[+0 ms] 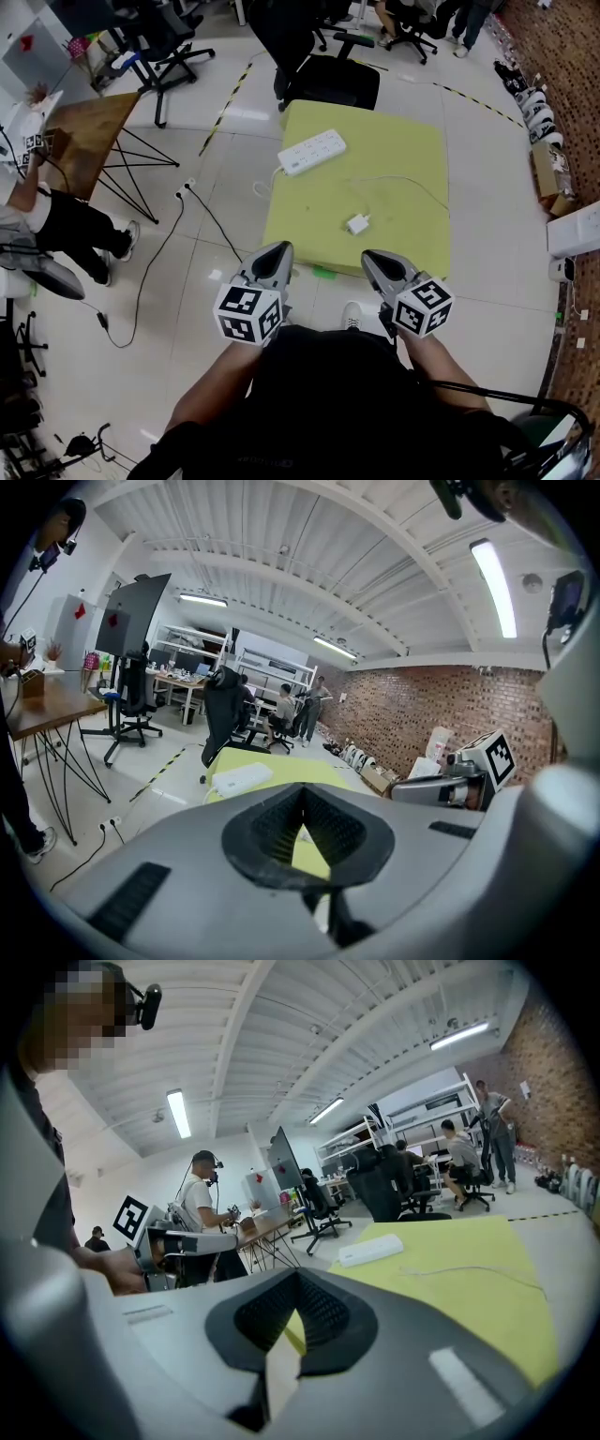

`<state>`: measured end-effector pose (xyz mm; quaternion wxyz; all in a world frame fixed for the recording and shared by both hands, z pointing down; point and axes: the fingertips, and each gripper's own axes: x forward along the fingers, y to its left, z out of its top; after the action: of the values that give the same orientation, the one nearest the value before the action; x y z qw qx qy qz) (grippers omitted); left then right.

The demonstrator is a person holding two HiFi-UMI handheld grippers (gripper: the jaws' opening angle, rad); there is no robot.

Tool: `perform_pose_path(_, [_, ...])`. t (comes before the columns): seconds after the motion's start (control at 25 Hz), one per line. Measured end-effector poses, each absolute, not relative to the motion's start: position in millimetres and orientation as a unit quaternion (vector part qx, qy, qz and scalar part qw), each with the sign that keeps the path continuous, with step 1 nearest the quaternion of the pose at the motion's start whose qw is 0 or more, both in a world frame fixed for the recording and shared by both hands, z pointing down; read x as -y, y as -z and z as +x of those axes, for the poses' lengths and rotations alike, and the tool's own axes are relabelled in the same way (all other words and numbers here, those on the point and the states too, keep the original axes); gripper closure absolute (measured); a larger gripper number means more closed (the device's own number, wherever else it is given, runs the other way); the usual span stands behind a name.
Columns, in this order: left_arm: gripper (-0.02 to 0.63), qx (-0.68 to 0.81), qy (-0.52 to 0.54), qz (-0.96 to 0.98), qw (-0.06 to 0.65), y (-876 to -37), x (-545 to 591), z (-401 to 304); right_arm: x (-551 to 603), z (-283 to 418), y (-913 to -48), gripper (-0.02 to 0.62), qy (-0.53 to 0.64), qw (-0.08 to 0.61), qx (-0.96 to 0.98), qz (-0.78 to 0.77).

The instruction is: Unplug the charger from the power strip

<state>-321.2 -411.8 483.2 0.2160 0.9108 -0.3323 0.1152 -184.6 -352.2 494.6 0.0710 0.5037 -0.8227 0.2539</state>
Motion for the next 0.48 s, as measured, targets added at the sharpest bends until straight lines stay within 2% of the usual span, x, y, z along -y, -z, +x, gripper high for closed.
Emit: perform_pose_path(0.48, [0.6, 0.329, -0.116, 0.913, 0.212, -483.3, 406.4, -320.0, 347.9, -183.9, -496.1, 0.594, -0.253, 0.079, 0.824, 0.501])
